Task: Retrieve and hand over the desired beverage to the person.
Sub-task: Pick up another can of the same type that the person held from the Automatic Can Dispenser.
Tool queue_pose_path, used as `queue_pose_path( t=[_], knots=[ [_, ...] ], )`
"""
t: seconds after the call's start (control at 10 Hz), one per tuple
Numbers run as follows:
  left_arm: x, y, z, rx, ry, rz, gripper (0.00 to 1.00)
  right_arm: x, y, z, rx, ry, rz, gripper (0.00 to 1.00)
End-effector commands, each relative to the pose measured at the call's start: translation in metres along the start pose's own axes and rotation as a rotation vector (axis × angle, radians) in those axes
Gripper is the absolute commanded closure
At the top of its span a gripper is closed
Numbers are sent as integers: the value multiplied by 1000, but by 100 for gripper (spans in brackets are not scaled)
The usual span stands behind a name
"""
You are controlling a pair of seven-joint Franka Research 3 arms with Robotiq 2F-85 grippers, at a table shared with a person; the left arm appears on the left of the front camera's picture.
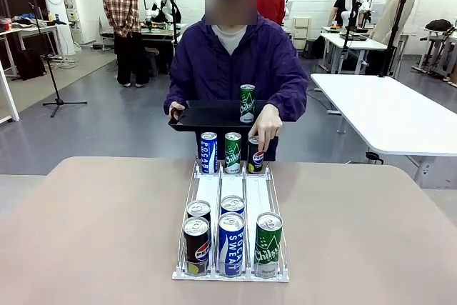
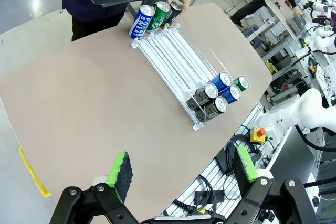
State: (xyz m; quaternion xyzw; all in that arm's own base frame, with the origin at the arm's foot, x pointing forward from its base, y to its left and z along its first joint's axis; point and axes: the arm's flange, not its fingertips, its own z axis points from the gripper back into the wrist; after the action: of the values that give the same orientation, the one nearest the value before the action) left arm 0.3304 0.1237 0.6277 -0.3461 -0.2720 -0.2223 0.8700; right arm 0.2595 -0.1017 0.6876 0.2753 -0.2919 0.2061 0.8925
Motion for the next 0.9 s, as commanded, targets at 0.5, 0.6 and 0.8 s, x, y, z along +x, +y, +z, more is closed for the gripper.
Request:
queue_pose_path(
  t=[0.5, 0.6, 0.8],
  knots=[
    [0, 1, 2, -15, -7, -18, 0, -2, 0, -3, 23, -12, 10, 0],
    [0, 0, 0, 0, 0, 0, 0, -2, 0, -3, 23, -12, 10, 0],
    [9, -52, -38, 10, 326, -30, 0, -2, 0, -3, 23, -12, 10, 0]
  ],
)
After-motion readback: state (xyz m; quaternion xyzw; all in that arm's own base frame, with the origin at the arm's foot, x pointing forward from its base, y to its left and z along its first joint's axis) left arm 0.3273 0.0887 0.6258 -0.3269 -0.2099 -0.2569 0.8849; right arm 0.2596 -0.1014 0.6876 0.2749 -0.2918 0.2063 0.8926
